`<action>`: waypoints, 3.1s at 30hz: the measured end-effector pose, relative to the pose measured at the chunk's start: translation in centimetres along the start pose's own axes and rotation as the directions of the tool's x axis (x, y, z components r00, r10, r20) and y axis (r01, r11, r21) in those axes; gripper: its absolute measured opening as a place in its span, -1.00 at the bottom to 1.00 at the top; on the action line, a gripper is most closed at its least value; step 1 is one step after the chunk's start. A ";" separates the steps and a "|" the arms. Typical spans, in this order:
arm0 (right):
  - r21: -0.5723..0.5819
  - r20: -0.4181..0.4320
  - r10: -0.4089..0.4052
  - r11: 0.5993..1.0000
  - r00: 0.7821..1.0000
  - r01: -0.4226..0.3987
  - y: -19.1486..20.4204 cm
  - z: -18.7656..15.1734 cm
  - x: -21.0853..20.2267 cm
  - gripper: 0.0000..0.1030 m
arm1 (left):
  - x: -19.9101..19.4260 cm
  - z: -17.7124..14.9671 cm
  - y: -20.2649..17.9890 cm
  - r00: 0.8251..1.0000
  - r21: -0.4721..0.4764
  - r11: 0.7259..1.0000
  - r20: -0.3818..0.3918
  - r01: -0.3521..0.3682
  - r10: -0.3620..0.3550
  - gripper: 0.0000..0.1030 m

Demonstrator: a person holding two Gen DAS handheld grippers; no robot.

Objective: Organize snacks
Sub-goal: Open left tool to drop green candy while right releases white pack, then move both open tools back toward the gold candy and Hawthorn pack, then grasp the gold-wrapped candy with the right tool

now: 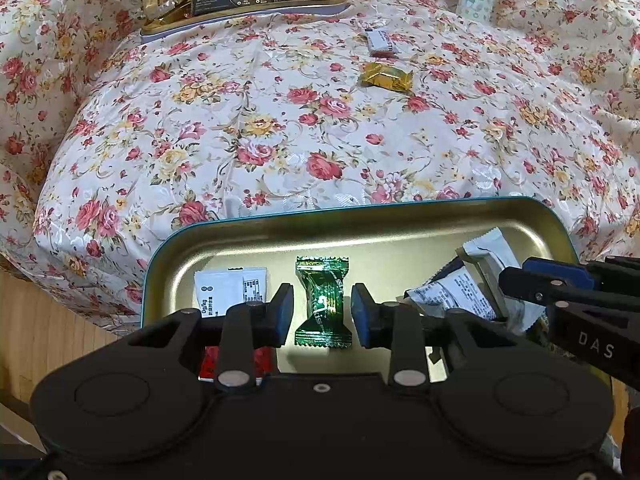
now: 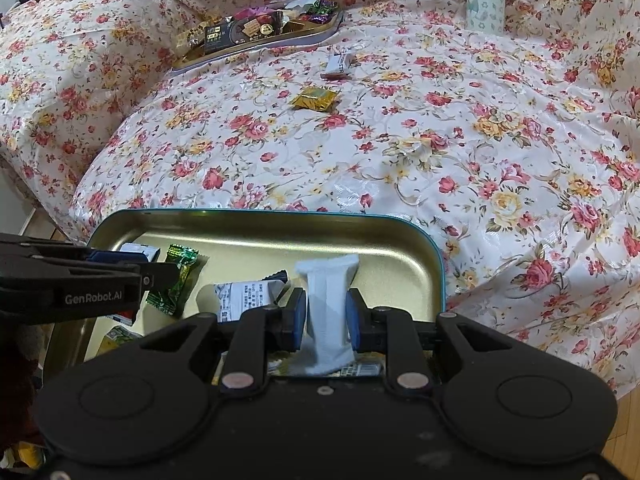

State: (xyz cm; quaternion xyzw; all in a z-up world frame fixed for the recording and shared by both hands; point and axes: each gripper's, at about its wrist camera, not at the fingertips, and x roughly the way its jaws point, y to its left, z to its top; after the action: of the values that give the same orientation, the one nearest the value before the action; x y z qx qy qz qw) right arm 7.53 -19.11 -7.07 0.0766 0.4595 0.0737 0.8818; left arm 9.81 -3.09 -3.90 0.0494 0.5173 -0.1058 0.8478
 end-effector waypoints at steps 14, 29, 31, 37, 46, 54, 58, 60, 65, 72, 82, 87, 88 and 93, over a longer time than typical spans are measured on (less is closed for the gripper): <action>-0.020 0.053 0.017 1.000 0.998 -0.016 0.2 -0.4 -1.6 -0.43 | -2.1 -0.1 0.2 0.992 -0.024 1.000 0.126 0.016 -0.013 0.06; -0.066 0.249 0.000 0.998 0.968 0.017 -0.5 3.5 -3.7 -0.09 | -4.3 3.9 0.6 0.902 0.050 0.996 0.429 -0.075 0.046 0.32; -0.077 0.289 -0.012 0.996 0.957 0.036 -0.8 4.7 -3.7 -0.01 | -4.0 4.7 0.5 0.887 0.064 0.994 0.459 -0.092 0.053 0.33; -0.110 0.377 -0.035 0.991 0.926 0.082 -1.6 8.2 -2.8 0.04 | -2.6 8.2 0.3 0.853 0.097 0.990 0.521 -0.103 0.038 0.45; -0.219 0.422 -0.031 0.966 0.906 0.135 -1.5 11.8 0.4 0.10 | 1.0 12.7 0.1 0.844 0.157 0.979 0.536 -0.131 0.027 0.48; -0.300 0.354 0.010 0.949 0.935 0.103 -1.2 12.9 4.3 0.12 | 5.4 14.8 -0.2 0.875 0.217 0.971 0.483 -0.099 -0.018 0.48; -0.344 0.317 0.026 0.935 0.948 0.089 -0.8 13.0 6.0 0.12 | 7.7 15.7 0.0 0.898 0.235 0.970 0.437 -0.065 -0.046 0.48; -0.366 0.303 0.035 0.927 0.952 0.082 -0.6 13.1 6.7 0.12 | 8.3 16.0 0.4 0.905 0.224 0.974 0.422 -0.045 -0.055 0.48; -0.401 0.265 0.057 0.914 0.962 0.056 -0.3 13.3 8.6 0.12 | 9.1 16.6 1.9 0.916 0.169 0.985 0.390 0.033 -0.097 0.48; -0.446 0.239 0.083 0.894 0.967 0.033 0.5 13.6 10.7 0.11 | 9.8 17.0 3.5 0.923 0.133 0.990 0.376 0.039 -0.087 0.48; -0.499 0.217 0.106 0.867 0.970 0.016 0.7 14.0 11.5 -0.52 | 10.0 17.3 3.4 0.926 0.137 0.989 0.365 0.049 -0.096 0.48; -0.494 0.224 0.101 0.869 0.969 0.024 -0.2 13.6 11.0 -0.58 | 9.6 17.6 2.5 0.922 0.172 0.984 0.369 0.055 -0.116 0.48; -0.486 0.232 0.092 0.873 0.968 0.034 -0.6 13.6 10.9 -0.59 | 9.5 17.7 2.3 0.921 0.178 0.982 0.370 0.056 -0.119 0.48; -0.402 0.269 0.019 0.911 0.963 0.094 -3.2 14.1 10.5 -0.59 | 9.0 18.3 1.1 0.918 0.212 0.975 0.368 0.069 -0.145 0.48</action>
State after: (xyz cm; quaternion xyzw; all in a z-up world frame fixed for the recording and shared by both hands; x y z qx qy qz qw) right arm 25.27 -21.04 -8.15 -0.1102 0.3121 0.1405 0.9331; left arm 29.88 -6.75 -3.54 0.0819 0.3316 -0.2099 0.9161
